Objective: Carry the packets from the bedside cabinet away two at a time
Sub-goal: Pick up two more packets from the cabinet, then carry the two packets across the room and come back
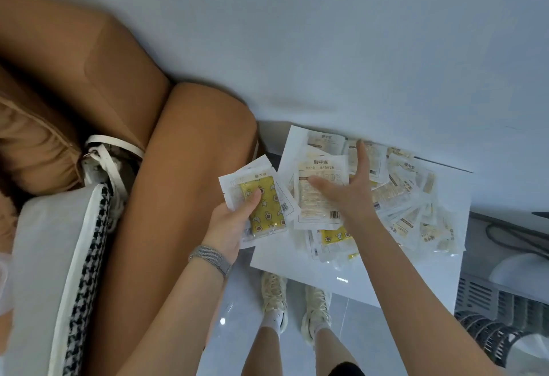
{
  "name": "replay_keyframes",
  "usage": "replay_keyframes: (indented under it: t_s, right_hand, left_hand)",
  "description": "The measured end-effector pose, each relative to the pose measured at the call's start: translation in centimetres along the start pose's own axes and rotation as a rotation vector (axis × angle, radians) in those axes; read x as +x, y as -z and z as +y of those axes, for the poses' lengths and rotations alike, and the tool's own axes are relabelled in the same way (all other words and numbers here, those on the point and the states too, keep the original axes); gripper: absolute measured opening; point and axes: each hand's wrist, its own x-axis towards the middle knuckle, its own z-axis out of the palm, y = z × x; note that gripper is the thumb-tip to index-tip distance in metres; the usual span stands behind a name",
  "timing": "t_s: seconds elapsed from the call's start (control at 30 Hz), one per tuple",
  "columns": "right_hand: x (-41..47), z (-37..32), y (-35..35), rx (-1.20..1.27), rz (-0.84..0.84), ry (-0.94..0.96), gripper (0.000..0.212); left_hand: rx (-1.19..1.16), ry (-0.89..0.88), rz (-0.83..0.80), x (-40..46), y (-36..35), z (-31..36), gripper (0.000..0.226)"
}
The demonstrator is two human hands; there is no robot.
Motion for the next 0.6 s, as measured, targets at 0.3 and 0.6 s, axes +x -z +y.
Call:
replay_keyframes:
  t_s: [0.3, 0.6]
  right_hand:
    - [-10.9, -3.1, 0.2, 0.446, -0.313, -0.367, 0.015]
    - [-26.5, -10.4, -6.0, -0.073, -0.754, -0.301, 0.024]
  left_hand:
    - [-0.173, -0.089, 0.057, -10.3, 2.5, 0.5, 0.048]
    - [-0.489, -0.347, 0.325, -29.8, 10.3, -1.7, 0.028]
